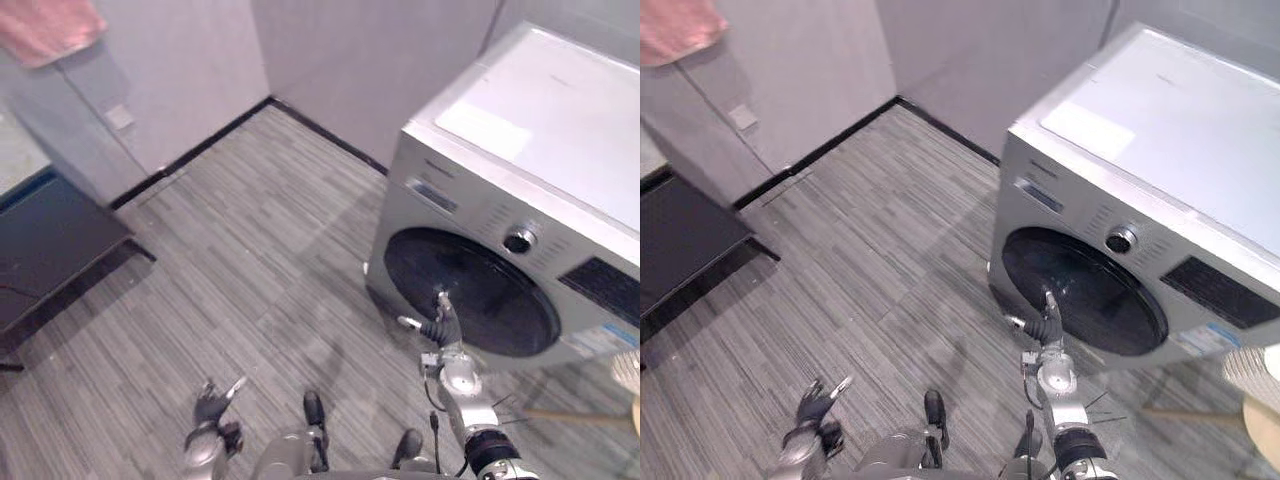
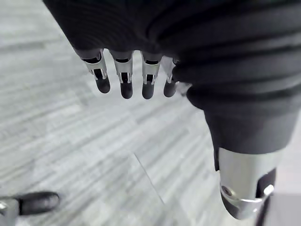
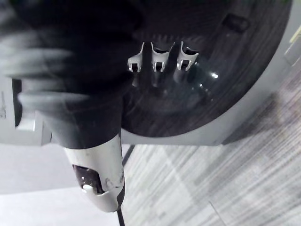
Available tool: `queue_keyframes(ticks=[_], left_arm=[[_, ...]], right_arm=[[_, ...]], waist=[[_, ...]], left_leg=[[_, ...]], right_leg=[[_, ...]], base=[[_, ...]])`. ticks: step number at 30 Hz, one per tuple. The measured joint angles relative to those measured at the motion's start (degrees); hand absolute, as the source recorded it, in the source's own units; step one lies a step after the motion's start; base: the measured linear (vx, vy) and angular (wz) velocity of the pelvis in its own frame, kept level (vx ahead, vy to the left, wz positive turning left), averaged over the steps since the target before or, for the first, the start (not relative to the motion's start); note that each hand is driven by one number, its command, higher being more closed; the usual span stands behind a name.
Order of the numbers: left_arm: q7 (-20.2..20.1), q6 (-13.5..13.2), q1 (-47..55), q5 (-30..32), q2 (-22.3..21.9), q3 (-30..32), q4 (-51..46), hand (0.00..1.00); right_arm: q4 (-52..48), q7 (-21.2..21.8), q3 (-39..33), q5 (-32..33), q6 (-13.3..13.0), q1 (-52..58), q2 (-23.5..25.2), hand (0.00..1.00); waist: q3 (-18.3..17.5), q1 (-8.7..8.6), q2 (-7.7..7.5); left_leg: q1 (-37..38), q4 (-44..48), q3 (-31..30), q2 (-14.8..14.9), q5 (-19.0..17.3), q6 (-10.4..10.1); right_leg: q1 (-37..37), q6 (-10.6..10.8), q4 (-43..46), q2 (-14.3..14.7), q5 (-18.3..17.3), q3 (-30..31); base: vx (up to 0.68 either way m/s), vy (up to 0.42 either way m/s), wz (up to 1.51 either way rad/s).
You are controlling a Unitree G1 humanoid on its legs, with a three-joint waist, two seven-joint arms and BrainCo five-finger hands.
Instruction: Pick up the laundry basket with both hands and put the clothes into the washing machine.
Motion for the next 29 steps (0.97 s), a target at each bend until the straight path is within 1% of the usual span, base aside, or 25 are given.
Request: queue_keyframes(ticks=[1, 2, 3, 4, 5, 6, 8, 9, 10, 12, 13, 14, 15, 16, 17, 18, 19, 20, 22, 23, 24, 25, 27, 28, 29], left_arm=[[0.3, 0.2, 1.4, 0.8, 0.3, 0.4, 0.2, 0.00], [0.3, 0.5, 2.4, 0.8, 0.2, 0.2, 1.1, 0.00], [0.3, 0.7, 2.8, 0.8, 0.0, -0.2, 1.1, 0.00], [0.2, 0.7, 2.8, 0.8, 0.1, -0.3, 1.0, 0.00], [0.3, 0.8, 1.9, 0.8, 0.6, -0.4, 0.4, 0.00], [0.3, 0.8, 1.5, 0.8, 0.6, -0.4, 0.1, 0.00], [0.3, 0.2, -0.1, 0.6, 0.5, -0.5, -1.5, 0.00], [0.3, 0.1, -1.3, 0.2, 0.4, -1.8, -1.8, 0.00], [0.3, 0.0, -1.9, 0.2, 0.3, -2.2, -1.9, 0.00], [0.5, -0.7, -4.1, 0.1, -0.2, -2.6, -2.6, 0.00], [0.5, -0.9, -4.1, 0.0, -0.3, -2.6, -3.0, 0.00], [0.6, -1.5, -4.2, 0.0, -0.5, -2.7, -4.0, 0.00], [0.6, -1.8, -3.8, 0.0, -0.7, -3.0, -4.5, 0.00], [0.5, -1.8, -3.3, 0.0, -0.7, -3.2, -5.1, 0.00], [0.5, -2.2, -2.4, 0.0, -0.9, -3.4, -5.8, 0.00], [0.5, -2.2, -1.5, 0.1, -2.1, -3.5, -6.5, 0.00], [0.4, -2.2, -0.7, 0.0, -2.5, -3.3, -7.0, 0.00], [0.4, -2.1, 1.4, 0.0, -3.7, -2.0, -8.0, 0.00], [0.1, -1.6, 2.2, -0.2, -4.2, -2.1, -8.0, 0.00], [-0.5, -1.6, 1.5, -0.5, -4.3, -2.7, -8.0, 0.00], [-0.9, -1.7, 0.8, -0.5, -4.6, -2.8, -8.1, 0.00], [-1.0, -1.7, -0.4, -0.5, -5.1, -3.6, -8.0, 0.00], [-1.1, -1.7, -1.2, -0.4, -5.1, -4.2, -7.9, 0.00], [-1.2, -1.7, -1.4, -0.3, -5.1, -4.2, -7.8, 0.00], [-1.4, -1.7, -1.7, -0.2, -5.0, -4.2, -7.3, 0.00]], right_arm=[[4.5, 0.3, 0.2, -0.9, 1.2, 0.4, 0.3, 0.00], [7.2, 0.5, 0.2, -1.4, 2.6, 1.6, 0.6, 0.00], [7.3, 0.7, 0.2, -1.8, 3.5, 2.4, 0.6, 0.00], [7.3, 0.9, 0.2, -2.0, 3.7, 2.7, 0.6, 0.00], [7.3, 1.2, 0.2, -2.6, 3.6, 2.6, 0.5, 0.00], [7.2, 1.2, 0.2, -2.6, 3.5, 2.4, 0.4, 0.00], [6.0, 1.2, 0.2, -2.6, 3.3, 1.6, -0.4, 0.00], [4.1, 1.1, 0.2, -2.6, 3.2, 1.6, -1.0, 0.00], [3.4, 1.1, 0.2, -2.6, 3.2, 1.6, -1.2, 0.00], [2.4, 1.2, 0.2, -2.7, 3.3, 1.8, -2.0, 0.00], [2.4, 1.2, 0.2, -2.7, 3.3, 2.0, -2.0, 0.00], [2.3, 1.3, 0.2, -2.8, 3.3, 2.3, -2.0, 0.00], [2.3, 1.3, 0.2, -2.8, 3.3, 3.0, -2.0, 0.00], [2.3, 1.4, 0.2, -2.8, 3.3, 3.5, -1.8, 0.00], [2.2, 1.6, 0.2, -2.8, 3.4, 4.6, -1.8, 0.00], [2.0, 1.9, 0.3, -2.8, 3.4, 4.7, -1.9, 0.00], [1.6, 2.2, 0.6, -2.8, 3.4, 4.6, -1.8, 0.00], [-0.1, 2.5, 1.9, -2.8, 3.5, 4.7, -1.4, 0.00], [-1.7, 2.5, 2.6, -2.8, 3.4, 4.6, -0.4, 0.00], [-2.0, 2.4, 2.4, -2.8, 3.3, 4.4, -0.3, 0.00], [-2.0, 2.4, 2.3, -2.8, 3.3, 4.3, -0.3, 0.00], [-1.8, 2.4, 1.4, -2.9, 3.3, 3.9, -1.2, 0.00], [-1.4, 2.3, 0.4, -3.0, 3.4, 3.1, -1.4, 0.00], [-0.6, 2.3, -0.2, -3.2, 3.3, 3.0, -1.7, 0.00], [0.4, 2.3, -0.6, -3.2, 3.4, 2.7, -2.2, 0.00]], waist=[[0.4, 0.00, -0.76], [0.6, -0.03, -0.94], [0.6, -0.42, -0.73], [0.6, -0.61, -0.68], [1.5, -1.34, 0.07], [1.7, -1.62, -0.09], [2.2, -1.76, -1.00], [2.3, -1.95, -1.02], [2.4, -2.02, -0.90], [3.5, -2.98, -0.16], [3.7, -3.25, -0.15], [3.9, -3.39, -0.62], [3.8, -3.42, -1.10], [3.6, -3.41, -1.28], [3.7, -3.61, -0.52], [3.6, -2.97, 1.15], [3.7, -2.54, 1.68], [3.7, -1.34, 2.16], [4.2, -0.23, 0.92], [4.3, -0.42, -0.42], [4.3, -0.36, -0.84], [4.2, -0.43, -0.75], [4.3, -0.49, -0.78], [4.3, -0.47, -0.77], [4.2, -0.46, -0.14]], left_leg=[[-0.3, 3.7, -0.5, -0.3, -3.0, 0.4], [-1.0, 7.2, -2.5, -1.1, -5.6, 1.5], [-0.7, 8.8, -4.1, -1.3, -6.9, 2.1], [-0.2, 9.4, -5.2, -1.4, -7.3, 2.4], [0.6, 10.4, -9.3, -1.4, -8.2, 3.0], [0.8, 10.4, -10.8, -1.4, -8.4, 3.2], [2.7, 9.8, -15.3, -2.3, -8.8, 3.3], [3.8, 9.4, -18.0, -3.3, -9.1, 3.0], [4.1, 9.4, -19.4, -3.8, -9.2, 2.8], [6.7, 9.7, -25.0, -5.1, -10.4, 1.7], [7.3, 9.9, -26.4, -5.5, -10.7, 1.3], [8.4, 10.6, -29.0, -6.2, -12.0, 0.5], [9.3, 11.9, -30.9, -6.2, -13.9, -1.0], [9.6, 12.4, -31.2, -6.1, -14.6, -1.7], [9.6, 15.5, -31.4, -4.8, -16.1, -4.2], [5.8, 22.8, -28.6, -2.2, -15.5, -5.2], [4.3, 26.5, -26.6, -0.7, -15.2, -5.8], [1.1, 35.4, -20.8, 3.8, -12.7, -7.9], [-0.8, 41.8, -14.7, 8.6, -12.7, -7.6], [-1.4, 40.9, -12.0, 10.2, -12.9, -7.4], [-2.0, 38.6, -10.8, 10.8, -12.9, -7.4], [-2.0, 31.6, -9.6, 11.3, -12.9, -7.4], [-2.2, 24.5, -9.5, 10.7, -12.6, -7.9], [-1.8, 17.3, -9.7, 9.7, -11.1, -9.3], [-0.1, 8.6, -9.7, 9.1, -4.7, -9.6]], right_leg=[[-0.4, 0.0, 7.0, -3.0, -3.2, -0.1], [-2.9, -2.6, 18.2, -6.4, -5.2, 1.5], [-6.3, -5.5, 27.3, -8.0, -3.6, 5.3], [-8.4, -7.2, 32.2, -8.4, -2.0, 8.1], [-13.2, -5.4, 41.5, -6.7, -4.2, 14.0], [-14.0, -5.2, 42.4, -5.4, -6.2, 14.6], [-16.9, -5.9, 39.0, -1.1, -9.6, 15.5], [-19.3, -5.9, 34.0, 1.5, -9.7, 16.9], [-20.3, -5.5, 31.9, 2.3, -9.5, 17.7], [-22.1, -3.5, 20.1, 5.8, -7.0, 22.8], [-22.4, -3.8, 18.7, 5.9, -6.4, 23.7], [-23.3, -4.7, 18.0, 5.9, -5.2, 25.4], [-23.1, -6.6, 18.4, 5.6, -3.8, 25.4], [-22.7, -7.1, 18.4, 5.6, -2.7, 24.6], [-21.6, -8.1, 20.0, 5.6, -0.3, 22.9], [-20.0, -9.5, 19.2, 7.5, -2.0, 20.2], [-19.0, -10.0, 18.2, 8.7, -2.3, 19.5], [-16.2, -11.6, 16.0, 11.8, -2.9, 19.0], [-11.4, -13.3, 13.7, 13.5, -3.8, 18.6], [-8.4, -13.5, 11.5, 13.4, -3.8, 17.8], [-6.9, -13.5, 10.0, 13.4, -3.7, 17.5], [-4.9, -13.5, 8.0, 13.3, -3.7, 16.7], [-4.0, -13.5, 7.0, 12.9, -3.7, 16.2], [-3.6, -13.4, 6.7, 12.7, -3.7, 16.1], [-2.7, -12.6, 5.8, 13.0, -3.6, 16.1]], base=[[0.25, 0.118, 0.55], [0.22, 0.138, 0.75], [0.14, 0.104, 0.66], [0.26, 0.134, 0.98], [0.24, 0.061, 0.93], [0.35, 0.065, 1.20], [0.29, 0.006, 1.17], [0.27, -0.010, 1.10], [0.29, -0.041, 1.28], [0.33, -0.102, 1.47], [0.39, -0.195, 1.52], [0.40, -0.275, 1.49], [0.41, -0.308, 1.44], [0.44, -0.348, 1.42], [0.54, -0.417, 1.10], [0.46, -0.346, 0.86], [0.52, -0.403, 0.15], [0.35, -0.250, -0.26], [0.41, -0.277, -0.17], [0.37, -0.245, 0.17], [0.46, -0.269, 0.34], [0.29, -0.122, 0.24], [0.21, -0.041, 0.16], [0.24, 0.050, 0.01], [0.20, 0.051, -0.03]])
